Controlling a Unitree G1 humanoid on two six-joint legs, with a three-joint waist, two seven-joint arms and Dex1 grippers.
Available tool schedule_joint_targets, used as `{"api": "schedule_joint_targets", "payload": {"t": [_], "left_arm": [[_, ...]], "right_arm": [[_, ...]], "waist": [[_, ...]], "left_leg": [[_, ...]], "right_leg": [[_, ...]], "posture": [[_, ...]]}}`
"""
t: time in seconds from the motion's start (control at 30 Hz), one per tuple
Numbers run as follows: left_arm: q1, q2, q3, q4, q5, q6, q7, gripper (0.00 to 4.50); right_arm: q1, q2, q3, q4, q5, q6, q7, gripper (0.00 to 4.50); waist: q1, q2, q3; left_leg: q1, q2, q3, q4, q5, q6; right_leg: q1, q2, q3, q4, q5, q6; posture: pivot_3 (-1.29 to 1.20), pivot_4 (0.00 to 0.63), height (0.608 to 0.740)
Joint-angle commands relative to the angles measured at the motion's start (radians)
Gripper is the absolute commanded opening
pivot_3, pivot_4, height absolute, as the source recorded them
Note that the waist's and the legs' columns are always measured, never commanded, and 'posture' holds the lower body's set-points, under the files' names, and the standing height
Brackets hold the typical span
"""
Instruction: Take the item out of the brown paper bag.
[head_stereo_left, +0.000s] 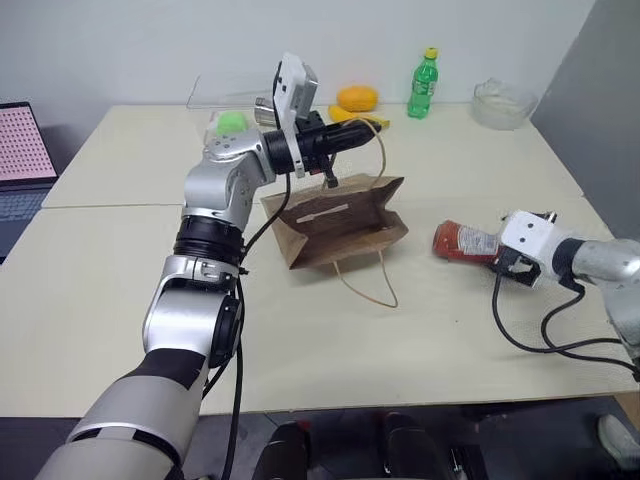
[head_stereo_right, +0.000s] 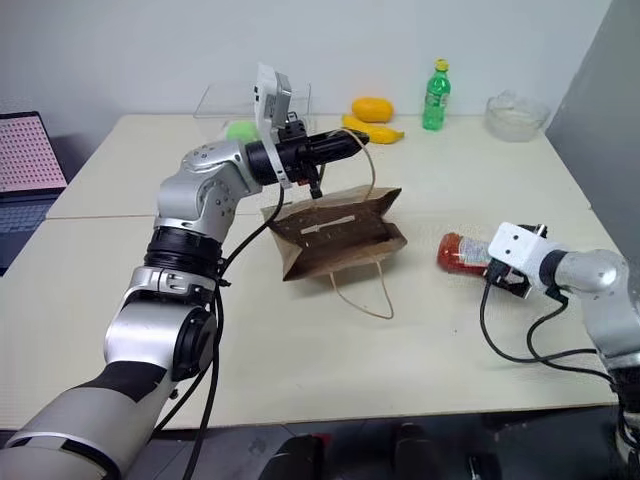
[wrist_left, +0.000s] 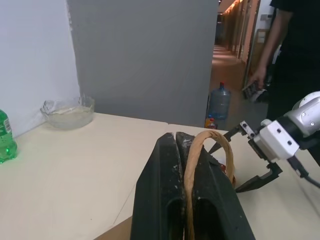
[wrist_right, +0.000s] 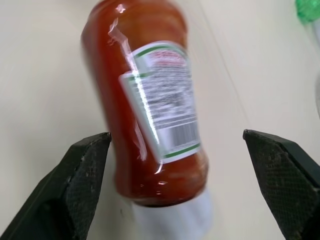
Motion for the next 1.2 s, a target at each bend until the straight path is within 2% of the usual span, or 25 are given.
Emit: {"api": "schedule_joint_targets", "payload": {"t": [0.03,0.13,0.2,0.3,0.4,0.5,0.6,0.9,0.97,1.13,1.2], "left_arm": [[-0.039,0.008,-0.005,0.029,0.025,-0.05,-0.011,0.0],[-0.112,0.012,-0.011,0.172,0.076,-0.142,-0.011,0.0],[-0.164,0.02,-0.024,0.277,0.122,-0.226,-0.02,0.0],[-0.239,0.033,-0.025,0.421,0.173,-0.328,-0.014,0.0],[-0.282,0.044,-0.044,0.515,0.24,-0.42,0.005,0.0],[-0.312,0.065,-0.089,0.579,0.335,-0.502,0.048,0.59],[-0.326,0.089,-0.095,0.606,0.369,-0.535,0.033,1.58],[-0.287,0.206,-0.068,0.564,0.364,-0.528,-0.091,4.4],[-0.265,0.241,-0.053,0.531,0.345,-0.51,-0.123,4.47],[-0.182,0.308,0.006,0.428,0.31,-0.46,-0.062,4.47],[-0.098,0.323,0.076,0.304,0.247,-0.356,0.008,4.47]], "right_arm": [[0.068,0.026,-0.171,-0.255,0.144,0.151,0.017,4.48],[0.192,0.173,-0.296,-0.514,0.275,0.274,-0.062,4.48],[0.262,0.29,-0.3,-0.643,0.308,0.331,-0.152,4.48],[0.322,0.452,-0.206,-0.764,0.307,0.37,-0.293,4.48],[0.308,0.551,-0.089,-0.785,0.27,0.372,-0.404,4.48],[0.25,0.637,0.044,-0.735,0.213,0.344,-0.503,4.5],[0.207,0.638,0.102,-0.674,0.177,0.316,-0.515,4.5],[0.148,0.605,0.101,-0.591,0.214,0.269,-0.463,4.5],[0.136,0.601,0.102,-0.572,0.223,0.26,-0.447,4.5],[0.112,0.596,0.097,-0.526,0.236,0.228,-0.416,4.5],[0.108,0.597,0.089,-0.505,0.231,0.186,-0.414,4.5]], "waist": [[-0.001,0.0,0.0],[0.004,0.0,0.0],[0.003,0.0,0.0],[0.001,0.0,0.0],[-0.002,0.0,0.0],[-0.005,0.0,0.0],[-0.005,0.0,0.0],[-0.007,0.0,0.0],[-0.009,0.0,0.0],[-0.012,0.0,0.0],[-0.012,0.0,0.0]], "left_leg": [[0.0,0.0,0.0,0.0,0.0,0.001],[0.0,0.001,-0.001,0.002,-0.002,0.003],[0.0,0.001,-0.001,0.002,-0.002,0.004],[0.0,0.0,0.0,0.003,-0.002,0.004],[0.0,0.0,0.001,0.004,-0.002,0.004],[0.001,0.001,0.001,0.004,-0.002,0.004],[0.001,0.0,0.0,0.004,-0.002,0.005],[0.0,0.0,0.0,0.003,-0.003,0.005],[0.0,0.0,0.0,0.003,-0.003,0.005],[0.001,0.001,0.0,0.003,-0.003,0.005],[0.0,0.001,-0.001,0.003,-0.003,0.005]], "right_leg": [[0.0,0.0,0.0,0.0,0.0,0.0],[0.001,0.001,-0.001,0.0,0.0,0.001],[0.001,0.002,-0.001,0.001,0.0,0.001],[0.001,0.001,0.001,0.001,0.001,0.001],[0.001,0.001,0.002,0.001,0.001,0.003],[0.001,0.002,0.001,0.001,0.001,0.003],[0.001,0.002,0.001,0.002,0.001,0.003],[0.0,0.002,0.0,0.001,0.002,0.002],[0.0,0.002,0.001,0.001,0.002,0.002],[0.0,0.002,0.0,0.002,0.002,0.002],[0.0,0.002,0.0,0.002,0.002,0.002]], "posture": [[0.0,0.15,0.74],[0.0,0.15,0.74],[0.0,0.15,0.74],[0.0,0.15,0.74],[0.0,0.15,0.74],[0.0,0.15,0.74],[0.0,0.15,0.74],[0.0,0.15,0.74],[0.0,0.15,0.74],[0.0,0.15,0.74],[0.0,0.15,0.74]]}}
